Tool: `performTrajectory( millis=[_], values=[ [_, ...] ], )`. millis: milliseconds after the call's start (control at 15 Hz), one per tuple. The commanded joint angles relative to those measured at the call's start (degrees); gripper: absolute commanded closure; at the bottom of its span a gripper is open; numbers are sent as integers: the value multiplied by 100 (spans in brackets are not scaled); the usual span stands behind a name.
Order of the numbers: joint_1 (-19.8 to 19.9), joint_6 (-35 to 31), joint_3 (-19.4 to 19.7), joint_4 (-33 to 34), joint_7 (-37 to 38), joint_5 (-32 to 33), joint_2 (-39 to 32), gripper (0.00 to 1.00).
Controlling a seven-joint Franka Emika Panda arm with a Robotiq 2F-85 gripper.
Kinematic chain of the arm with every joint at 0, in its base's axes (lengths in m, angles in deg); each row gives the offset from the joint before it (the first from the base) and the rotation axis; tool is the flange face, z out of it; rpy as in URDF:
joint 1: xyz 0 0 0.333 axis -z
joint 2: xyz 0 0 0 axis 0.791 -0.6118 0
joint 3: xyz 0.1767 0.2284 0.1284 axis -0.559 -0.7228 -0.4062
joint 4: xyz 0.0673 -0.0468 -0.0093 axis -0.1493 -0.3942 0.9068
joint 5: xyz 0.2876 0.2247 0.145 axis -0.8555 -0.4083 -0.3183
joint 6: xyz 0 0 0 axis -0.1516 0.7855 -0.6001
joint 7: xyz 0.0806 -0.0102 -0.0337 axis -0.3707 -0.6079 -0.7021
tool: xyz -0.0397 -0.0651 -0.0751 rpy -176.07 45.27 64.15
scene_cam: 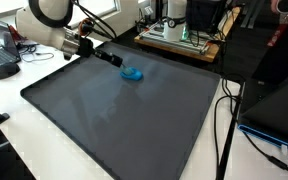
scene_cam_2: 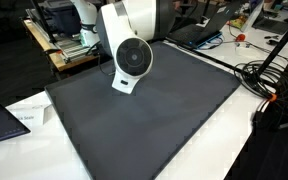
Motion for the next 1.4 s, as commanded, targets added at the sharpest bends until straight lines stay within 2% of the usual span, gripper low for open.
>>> performTrajectory(
  millis=[0, 200, 400, 733, 933, 1333],
  values=[
    [-32, 223, -59, -6, 169, -12, -350, 78],
    [-34, 363, -78, 59, 178, -41, -392, 78],
    [-41, 205, -114, 32, 95, -71, -338, 78],
    [-89, -340, -96, -82, 105, -84, -241, 78],
    [-149, -966, -81, -275, 93, -79, -76, 78],
    [-223, -1655, -78, -789, -52, -9, 314, 78]
  ],
)
